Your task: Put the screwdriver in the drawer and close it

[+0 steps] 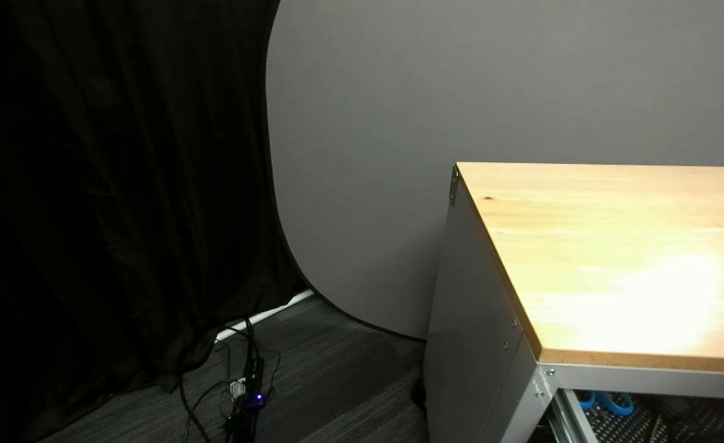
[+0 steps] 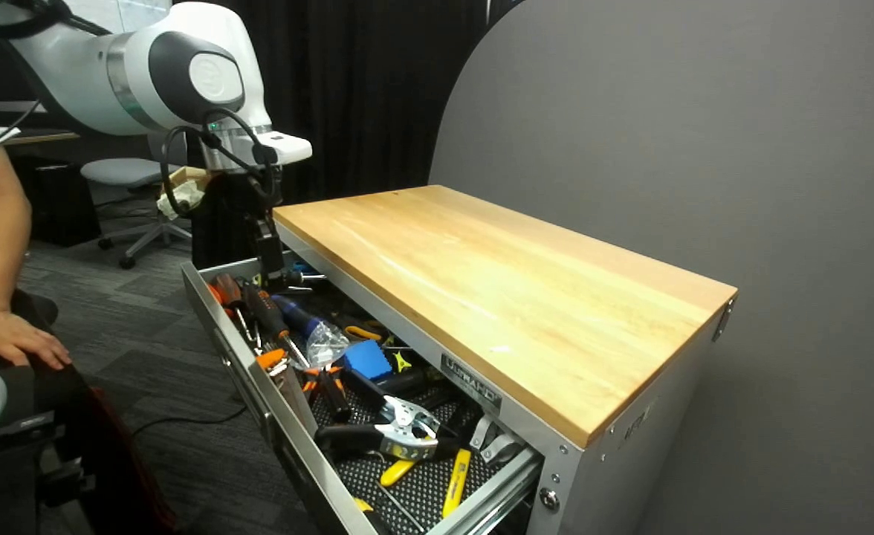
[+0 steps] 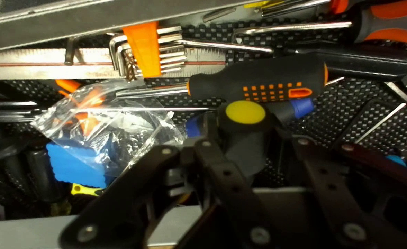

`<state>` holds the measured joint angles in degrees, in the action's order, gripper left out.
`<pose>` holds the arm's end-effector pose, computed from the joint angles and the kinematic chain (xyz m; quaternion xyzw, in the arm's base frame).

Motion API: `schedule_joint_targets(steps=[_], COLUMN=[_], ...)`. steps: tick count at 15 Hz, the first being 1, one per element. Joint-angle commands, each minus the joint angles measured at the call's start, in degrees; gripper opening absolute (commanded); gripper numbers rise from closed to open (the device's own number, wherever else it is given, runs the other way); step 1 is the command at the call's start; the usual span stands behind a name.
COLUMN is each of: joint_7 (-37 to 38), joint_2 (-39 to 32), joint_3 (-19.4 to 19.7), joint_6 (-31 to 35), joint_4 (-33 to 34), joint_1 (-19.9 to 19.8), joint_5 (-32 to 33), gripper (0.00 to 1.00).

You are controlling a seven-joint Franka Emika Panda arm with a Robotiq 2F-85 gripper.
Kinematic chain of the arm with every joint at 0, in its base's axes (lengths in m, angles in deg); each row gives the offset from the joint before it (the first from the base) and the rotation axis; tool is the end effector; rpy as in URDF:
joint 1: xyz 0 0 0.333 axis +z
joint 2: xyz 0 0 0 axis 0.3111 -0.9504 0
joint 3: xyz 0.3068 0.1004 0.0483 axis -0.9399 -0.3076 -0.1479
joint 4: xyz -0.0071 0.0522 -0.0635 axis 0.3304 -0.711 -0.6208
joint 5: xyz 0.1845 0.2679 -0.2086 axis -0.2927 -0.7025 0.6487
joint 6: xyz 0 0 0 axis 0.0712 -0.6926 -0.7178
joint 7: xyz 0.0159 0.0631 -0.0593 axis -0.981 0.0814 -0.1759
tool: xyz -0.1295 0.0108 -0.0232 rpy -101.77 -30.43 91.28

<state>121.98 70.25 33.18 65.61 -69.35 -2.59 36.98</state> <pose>0.4735 0.1878 0.2348 0.9931 -0.0766 0.0625 0.0625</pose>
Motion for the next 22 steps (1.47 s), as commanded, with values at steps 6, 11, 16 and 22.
schedule_joint_targets(steps=[6, 11, 16, 22], joint_7=[1.20, -15.68, -27.61, -33.83], joint_2=[-1.61, 2.01, 8.95, 15.33], joint_3=[-0.21, -3.04, -1.11, 1.57], joint_6=[-1.60, -7.36, -25.61, -30.49], joint_4=[2.80, 2.60, 2.95, -0.72], joint_1=[1.12, -1.97, -4.69, -9.75], joint_5=[-2.30, -13.66, -16.45, -15.75], gripper=[0.98, 1.00, 1.00, 1.00])
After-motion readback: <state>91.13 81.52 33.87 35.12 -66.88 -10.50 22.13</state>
